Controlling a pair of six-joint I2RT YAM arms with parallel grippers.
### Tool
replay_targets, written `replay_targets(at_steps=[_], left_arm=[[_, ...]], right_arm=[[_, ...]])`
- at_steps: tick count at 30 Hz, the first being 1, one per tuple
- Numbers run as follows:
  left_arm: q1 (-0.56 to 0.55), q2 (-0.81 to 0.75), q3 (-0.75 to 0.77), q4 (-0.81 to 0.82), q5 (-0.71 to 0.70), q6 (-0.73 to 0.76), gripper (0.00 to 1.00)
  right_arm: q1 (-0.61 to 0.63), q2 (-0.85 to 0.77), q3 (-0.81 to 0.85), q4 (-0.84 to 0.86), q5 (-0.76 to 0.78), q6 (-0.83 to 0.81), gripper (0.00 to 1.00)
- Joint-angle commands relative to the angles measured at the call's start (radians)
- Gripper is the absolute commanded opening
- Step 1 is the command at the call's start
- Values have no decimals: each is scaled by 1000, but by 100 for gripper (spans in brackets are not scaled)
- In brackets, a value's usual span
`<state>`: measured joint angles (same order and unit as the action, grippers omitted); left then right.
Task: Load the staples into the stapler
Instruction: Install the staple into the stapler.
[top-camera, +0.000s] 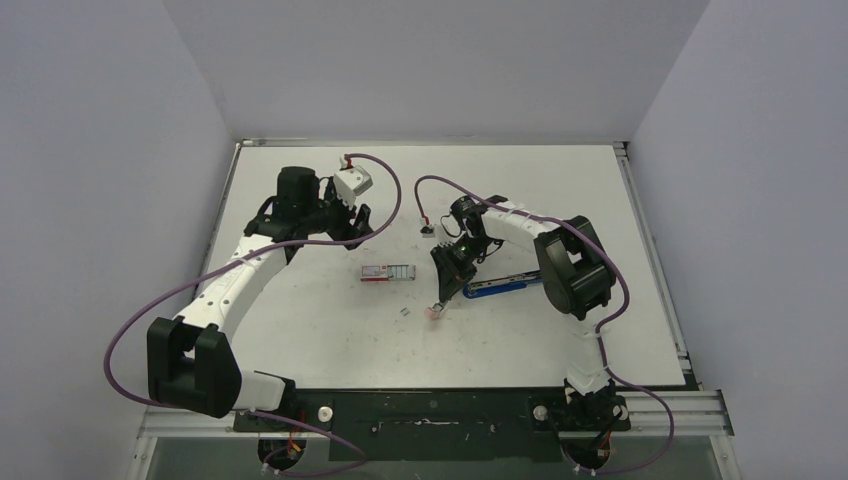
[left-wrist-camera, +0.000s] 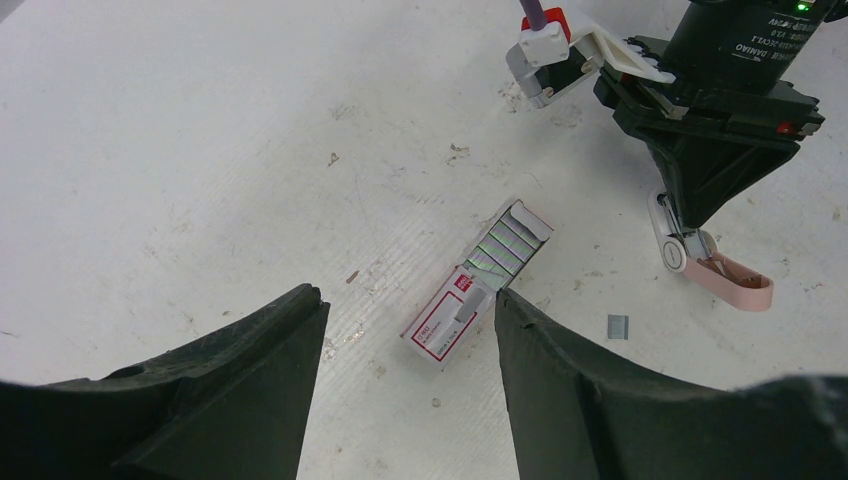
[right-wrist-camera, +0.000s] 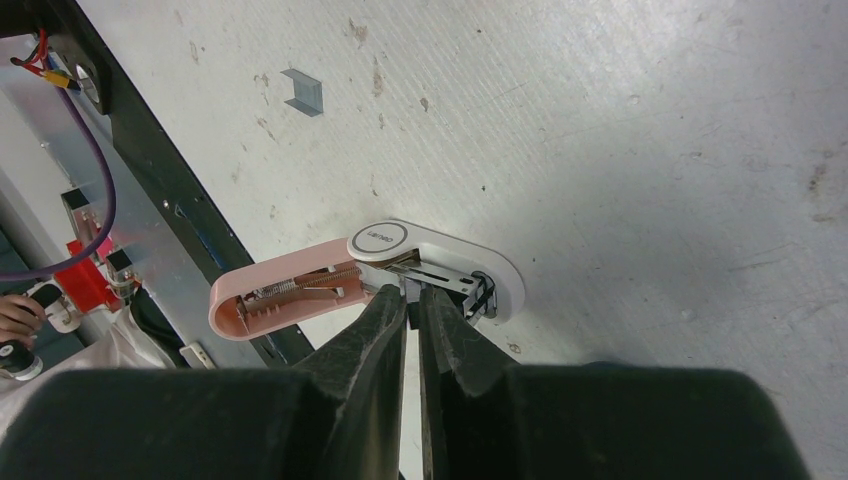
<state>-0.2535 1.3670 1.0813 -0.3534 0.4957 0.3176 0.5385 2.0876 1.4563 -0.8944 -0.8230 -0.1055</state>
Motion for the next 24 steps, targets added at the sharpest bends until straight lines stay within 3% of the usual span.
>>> replay_targets(at_steps=[1, 24], left_arm=[[7, -29, 3, 46, 23, -9, 60], [7, -34, 6, 42, 35, -12, 60]], right_arm=[[9, -28, -1, 14, 26, 0, 10], [19, -60, 29, 0, 73, -20, 18]])
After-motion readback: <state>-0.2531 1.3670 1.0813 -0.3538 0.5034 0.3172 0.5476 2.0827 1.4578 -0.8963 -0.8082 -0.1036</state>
